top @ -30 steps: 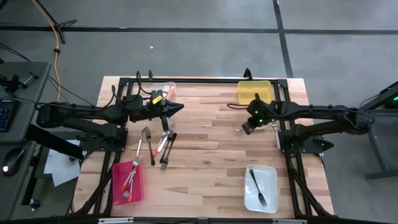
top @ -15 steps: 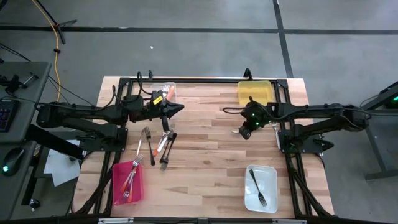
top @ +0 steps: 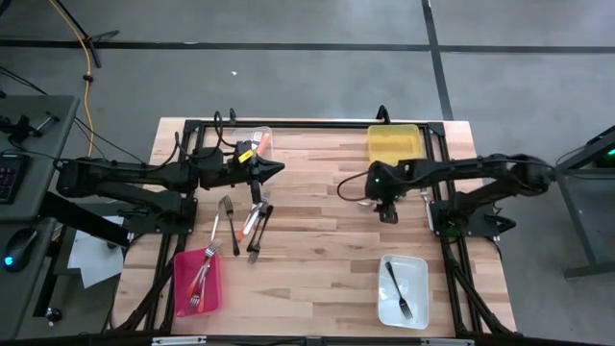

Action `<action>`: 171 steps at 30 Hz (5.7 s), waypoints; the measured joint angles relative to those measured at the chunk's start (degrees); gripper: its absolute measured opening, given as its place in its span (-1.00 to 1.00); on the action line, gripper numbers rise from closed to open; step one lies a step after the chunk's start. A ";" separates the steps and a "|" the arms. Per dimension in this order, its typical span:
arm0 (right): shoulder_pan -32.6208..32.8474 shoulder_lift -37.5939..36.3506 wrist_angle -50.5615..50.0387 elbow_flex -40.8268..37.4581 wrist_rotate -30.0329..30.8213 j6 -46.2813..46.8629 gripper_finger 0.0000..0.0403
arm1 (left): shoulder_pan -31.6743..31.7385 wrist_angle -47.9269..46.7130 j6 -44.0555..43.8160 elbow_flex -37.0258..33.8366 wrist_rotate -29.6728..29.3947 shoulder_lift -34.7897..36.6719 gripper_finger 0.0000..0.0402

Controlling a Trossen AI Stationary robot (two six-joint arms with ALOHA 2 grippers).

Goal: Sort silverware by color (type)
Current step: Put the white fork into the yellow bin

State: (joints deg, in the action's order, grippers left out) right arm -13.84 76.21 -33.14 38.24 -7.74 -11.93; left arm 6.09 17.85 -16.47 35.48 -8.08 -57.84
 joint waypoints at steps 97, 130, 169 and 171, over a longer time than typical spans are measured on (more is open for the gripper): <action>-24.18 5.32 1.17 25.37 19.27 -9.59 -1.00 | 0.02 11.30 2.16 -0.02 4.17 -4.13 -1.00; -35.39 23.69 -7.15 25.33 16.07 -13.18 -1.00 | 0.02 9.77 4.15 -0.02 -0.05 -4.13 -1.00; -22.60 -2.06 1.44 20.52 -13.18 14.13 0.11 | 0.04 9.81 4.13 0.00 -2.60 -4.11 -1.00; -17.73 -4.28 10.34 16.91 -13.32 18.37 0.11 | 0.04 9.77 3.51 0.00 -2.60 -4.11 -1.00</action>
State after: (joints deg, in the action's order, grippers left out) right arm -31.57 71.93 -22.80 55.15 -21.06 6.44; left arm 6.13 27.62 -12.96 35.48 -10.68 -61.95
